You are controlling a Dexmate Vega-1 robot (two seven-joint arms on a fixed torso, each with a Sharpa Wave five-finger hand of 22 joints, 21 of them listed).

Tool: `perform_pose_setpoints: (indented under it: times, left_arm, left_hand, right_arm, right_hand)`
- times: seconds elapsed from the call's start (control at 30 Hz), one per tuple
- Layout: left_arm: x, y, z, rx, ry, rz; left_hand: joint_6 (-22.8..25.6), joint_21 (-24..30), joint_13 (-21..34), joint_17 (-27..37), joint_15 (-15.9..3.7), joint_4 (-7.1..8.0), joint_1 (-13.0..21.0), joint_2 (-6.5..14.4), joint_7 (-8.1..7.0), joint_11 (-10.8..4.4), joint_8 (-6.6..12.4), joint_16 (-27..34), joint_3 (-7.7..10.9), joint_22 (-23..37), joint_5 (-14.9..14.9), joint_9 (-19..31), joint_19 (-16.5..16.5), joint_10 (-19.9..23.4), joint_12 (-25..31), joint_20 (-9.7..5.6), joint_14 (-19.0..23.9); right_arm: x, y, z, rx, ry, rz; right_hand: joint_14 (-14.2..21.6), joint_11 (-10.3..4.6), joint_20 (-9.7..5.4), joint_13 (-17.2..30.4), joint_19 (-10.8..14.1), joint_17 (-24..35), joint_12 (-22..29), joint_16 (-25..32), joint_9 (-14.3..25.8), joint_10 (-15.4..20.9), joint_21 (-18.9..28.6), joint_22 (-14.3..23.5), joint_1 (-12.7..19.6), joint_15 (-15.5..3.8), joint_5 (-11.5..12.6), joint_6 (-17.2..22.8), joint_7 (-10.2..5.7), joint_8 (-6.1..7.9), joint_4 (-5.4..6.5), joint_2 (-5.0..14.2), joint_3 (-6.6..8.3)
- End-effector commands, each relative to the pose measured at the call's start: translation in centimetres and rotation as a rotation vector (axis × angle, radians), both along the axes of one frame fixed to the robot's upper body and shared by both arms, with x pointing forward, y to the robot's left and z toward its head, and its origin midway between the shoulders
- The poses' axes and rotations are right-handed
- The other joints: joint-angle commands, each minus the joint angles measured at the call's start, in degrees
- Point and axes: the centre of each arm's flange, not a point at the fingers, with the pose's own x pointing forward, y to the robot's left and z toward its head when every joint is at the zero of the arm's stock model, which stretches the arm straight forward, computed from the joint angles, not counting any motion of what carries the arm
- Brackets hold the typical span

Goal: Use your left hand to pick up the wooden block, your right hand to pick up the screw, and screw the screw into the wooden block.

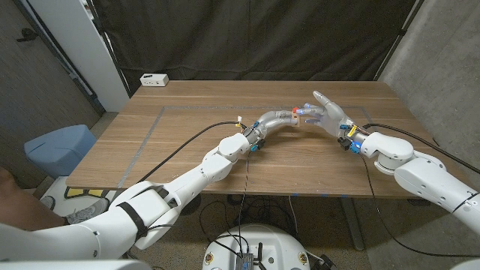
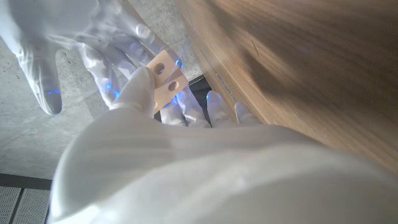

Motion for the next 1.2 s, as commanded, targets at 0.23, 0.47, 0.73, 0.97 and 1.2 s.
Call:
perform_pose_setpoints:
  times: [0.23, 0.47, 0.73, 0.97, 1.2]
  left_arm:
    - [-0.05, -0.02, 0.02, 0.001, -0.001, 0.000]
    - [-0.04, 0.03, 0.02, 0.002, -0.002, 0.002]
    - [0.01, 0.02, 0.04, 0.004, -0.001, 0.001]
    - [0.07, 0.05, 0.04, 0.001, 0.000, 0.001]
    - [0.11, 0.10, 0.08, 0.002, 0.000, 0.002]
  left_hand:
    - [2.6, 0.4, 0.2, 0.1, -1.70, 1.10, 0.3, 0.5, 0.39, 0.03, 0.48, 0.3, 1.29, 0.1, 0.3, 0.2, -0.1, 0.4, 0.0, 0.22, 0.0]
    - [2.7, 0.4, 0.2, 0.1, -1.80, 1.08, 0.3, 0.4, 0.40, -0.10, 0.51, 0.3, 1.25, 0.1, 0.3, 0.2, -0.1, 0.6, 0.1, 0.12, 0.1]
    - [2.6, 0.4, 0.2, 0.1, -1.70, 1.15, 0.2, 0.5, 0.40, -0.08, 0.46, 0.3, 1.30, 0.1, 0.3, 0.2, -0.1, 0.5, 0.0, 0.21, 0.1]
    - [2.6, 0.4, 0.2, 0.1, -1.69, 1.20, 0.2, 0.5, 0.46, 0.00, 0.49, 0.2, 1.31, 0.1, 0.3, 0.2, -0.1, 0.4, 0.0, 0.22, 0.1]
    - [2.7, 0.5, 0.1, 0.1, -1.84, 1.08, 0.3, 0.4, 0.43, -0.14, 0.50, 0.3, 1.30, 0.1, 0.3, 0.2, -0.1, 0.6, 0.1, 0.13, 0.2]
  right_arm:
    - [-0.31, -0.56, -0.18, 0.018, 0.000, -0.027]
    - [-0.49, -0.98, -0.26, 0.026, -0.006, -0.050]
    - [-0.47, -1.04, -0.24, 0.033, -0.011, -0.055]
    - [-0.21, -0.94, -0.11, 0.030, -0.009, -0.050]
    - [0.16, -0.71, 0.08, 0.017, -0.014, -0.035]
  right_hand:
    - [-2.3, 0.46, 0.14, 0.0, 0.5, 0.0, 0.4, 0.4, 0.2, 1.0, 0.2, 0.1, 0.2, -0.18, 0.4, 1.1, 0.34, 0.26, -0.12, 0.09, -0.32]
    - [-1.6, 1.44, -0.07, 0.0, 1.2, -0.1, 0.4, 0.6, 0.2, 1.5, 0.4, 0.1, 0.3, -0.17, 0.5, 0.9, 0.53, -0.10, -0.10, 0.13, -0.42]
    - [-1.7, 2.06, 0.11, 0.0, 1.9, -0.1, -0.7, 0.3, 0.3, -0.1, 0.4, 0.1, 0.8, -0.11, 0.6, -2.3, 0.35, -1.88, -0.22, 0.07, -0.63]
    - [-2.5, 2.68, 0.24, 0.1, 1.5, -0.1, -1.5, -0.2, 0.3, -2.7, 0.1, 0.1, 1.1, 0.18, 0.7, -7.5, -0.56, -3.76, -0.29, -0.01, -0.98]
    - [-3.4, 2.43, 0.28, 0.1, 0.9, -0.1, -1.7, -0.5, 0.2, -4.7, -0.1, 0.1, 1.3, 0.42, 0.8, -11.6, -1.82, -4.29, -0.25, 0.04, -1.24]
